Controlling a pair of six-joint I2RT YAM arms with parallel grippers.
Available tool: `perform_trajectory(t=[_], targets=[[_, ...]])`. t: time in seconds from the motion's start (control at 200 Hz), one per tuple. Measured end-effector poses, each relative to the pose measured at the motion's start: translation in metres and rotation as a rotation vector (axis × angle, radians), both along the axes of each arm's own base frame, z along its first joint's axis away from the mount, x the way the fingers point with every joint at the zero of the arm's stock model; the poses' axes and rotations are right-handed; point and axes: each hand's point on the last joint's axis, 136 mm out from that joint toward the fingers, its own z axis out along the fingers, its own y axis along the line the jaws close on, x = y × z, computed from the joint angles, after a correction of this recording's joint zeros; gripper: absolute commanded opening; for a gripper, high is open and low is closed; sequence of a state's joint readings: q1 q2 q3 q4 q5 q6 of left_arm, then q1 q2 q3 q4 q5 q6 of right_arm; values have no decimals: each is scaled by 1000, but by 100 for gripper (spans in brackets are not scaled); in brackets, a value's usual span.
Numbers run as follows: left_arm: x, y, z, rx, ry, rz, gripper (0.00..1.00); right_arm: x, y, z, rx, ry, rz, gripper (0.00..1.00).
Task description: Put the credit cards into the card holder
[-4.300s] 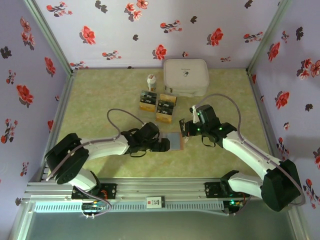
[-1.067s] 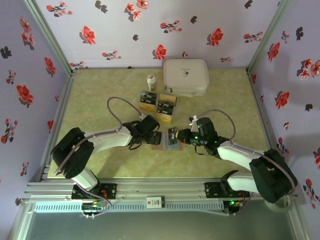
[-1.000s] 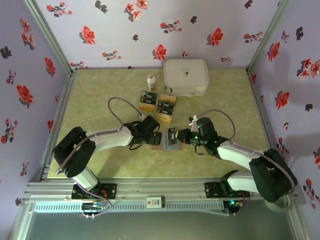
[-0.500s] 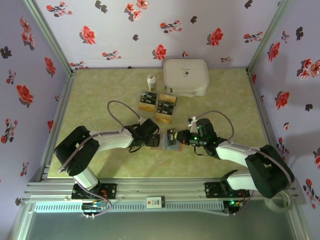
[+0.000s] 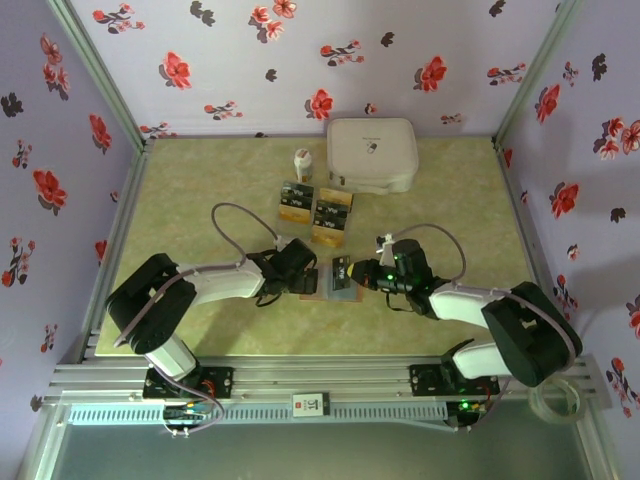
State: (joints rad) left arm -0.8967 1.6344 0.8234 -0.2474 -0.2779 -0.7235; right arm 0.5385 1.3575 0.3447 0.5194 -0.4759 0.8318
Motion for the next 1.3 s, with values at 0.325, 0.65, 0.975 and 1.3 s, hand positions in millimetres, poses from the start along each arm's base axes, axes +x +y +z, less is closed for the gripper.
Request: perform_trajectory(t=[0.325,0.65,0.975,1.3], targets=[[-3,4,0,6,6,4,100,-7,10,-8,18,28,14,0],[-5,7,0,8,5,5,100,-10,18,-13,26,38,22,0],[-5,7,-1,6,3,5,100,-7,21,-17,26,31,18,0],[-4,6,-1,3,0,5,100,-6,22,-25,33,52,9,0]])
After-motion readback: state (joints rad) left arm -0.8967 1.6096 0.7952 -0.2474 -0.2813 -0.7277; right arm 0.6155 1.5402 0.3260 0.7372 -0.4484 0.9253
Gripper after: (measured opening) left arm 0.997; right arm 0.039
